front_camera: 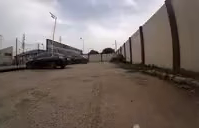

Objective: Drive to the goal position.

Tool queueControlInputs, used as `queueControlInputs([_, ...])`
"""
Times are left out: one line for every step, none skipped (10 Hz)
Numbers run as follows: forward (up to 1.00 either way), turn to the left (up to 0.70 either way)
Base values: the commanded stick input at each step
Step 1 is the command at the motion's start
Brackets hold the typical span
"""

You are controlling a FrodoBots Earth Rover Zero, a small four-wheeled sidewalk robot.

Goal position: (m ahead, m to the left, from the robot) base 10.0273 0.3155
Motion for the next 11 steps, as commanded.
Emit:
queueControlInputs([0.70, 0.00])
queueControlInputs([0.70, 0.00])
queueControlInputs([0.70, 0.00])
queueControlInputs([0.70, 0.00])
queueControlInputs([0.70, 0.00])
queueControlInputs([0.70, 0.00])
queueControlInputs([0.70, 0.00])
queueControlInputs([0.70, 0.00])
queueControlInputs([0.70, 0.00])
queueControlInputs([0.70, 0.00])
queueControlInputs([0.70, 0.00])
